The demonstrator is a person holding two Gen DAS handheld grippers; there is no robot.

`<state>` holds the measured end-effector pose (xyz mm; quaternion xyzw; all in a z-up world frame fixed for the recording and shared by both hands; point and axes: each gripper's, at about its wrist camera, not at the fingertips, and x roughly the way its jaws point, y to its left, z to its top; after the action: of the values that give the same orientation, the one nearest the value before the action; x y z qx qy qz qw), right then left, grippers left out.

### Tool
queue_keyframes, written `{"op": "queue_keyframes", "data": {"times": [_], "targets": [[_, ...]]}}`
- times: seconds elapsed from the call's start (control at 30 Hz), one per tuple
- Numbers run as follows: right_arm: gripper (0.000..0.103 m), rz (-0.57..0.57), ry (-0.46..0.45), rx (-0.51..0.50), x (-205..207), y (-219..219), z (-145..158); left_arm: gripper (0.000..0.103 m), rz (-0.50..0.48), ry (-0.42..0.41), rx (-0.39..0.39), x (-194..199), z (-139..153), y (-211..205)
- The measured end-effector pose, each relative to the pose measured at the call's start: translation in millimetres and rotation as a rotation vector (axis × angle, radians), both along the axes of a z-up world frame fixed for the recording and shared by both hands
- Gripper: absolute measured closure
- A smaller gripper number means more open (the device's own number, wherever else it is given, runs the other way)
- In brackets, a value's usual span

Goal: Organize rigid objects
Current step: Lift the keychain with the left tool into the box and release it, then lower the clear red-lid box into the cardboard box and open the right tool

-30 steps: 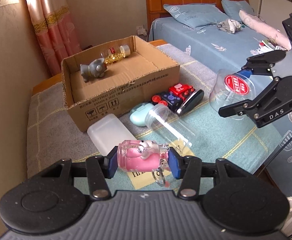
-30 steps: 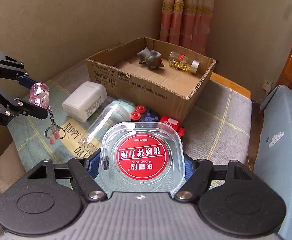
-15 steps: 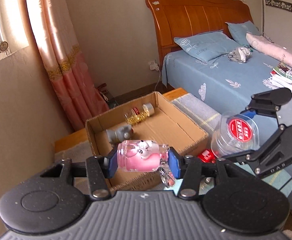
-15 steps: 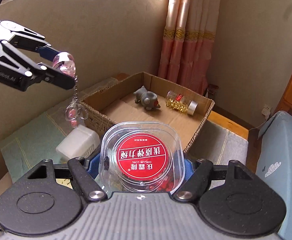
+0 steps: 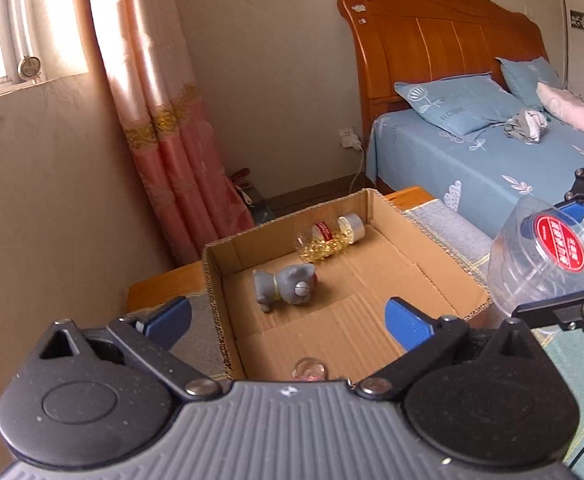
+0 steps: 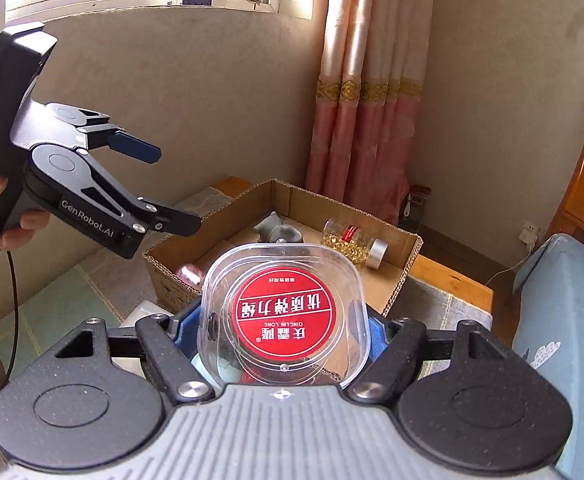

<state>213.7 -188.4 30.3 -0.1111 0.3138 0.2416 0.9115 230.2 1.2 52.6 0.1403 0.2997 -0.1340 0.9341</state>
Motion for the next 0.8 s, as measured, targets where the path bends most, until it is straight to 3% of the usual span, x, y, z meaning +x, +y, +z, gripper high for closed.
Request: {"op": "queue_keyframes", "data": {"times": [0.07,0.2,0.4,0.8], "targets": [[0.023,-0.003,0.006,0.0,2,0,-1,0.001,0.038,-0.026,0.007,-9,-6,3],[0.023,-0.011,0.027,-0.005,10,4,-6,0.001,0.031,-0.014,-0.055,-33,-21,9],[0.023,-0.041,0.059,-0.008,26,10,-10,0.001,0.107,-0.011,-0.115,-56,-38,16],[0.023,-0.14,0.128,0.009,80,12,-12,0.001,0.239,-0.05,-0.177,-83,-45,43]]}}
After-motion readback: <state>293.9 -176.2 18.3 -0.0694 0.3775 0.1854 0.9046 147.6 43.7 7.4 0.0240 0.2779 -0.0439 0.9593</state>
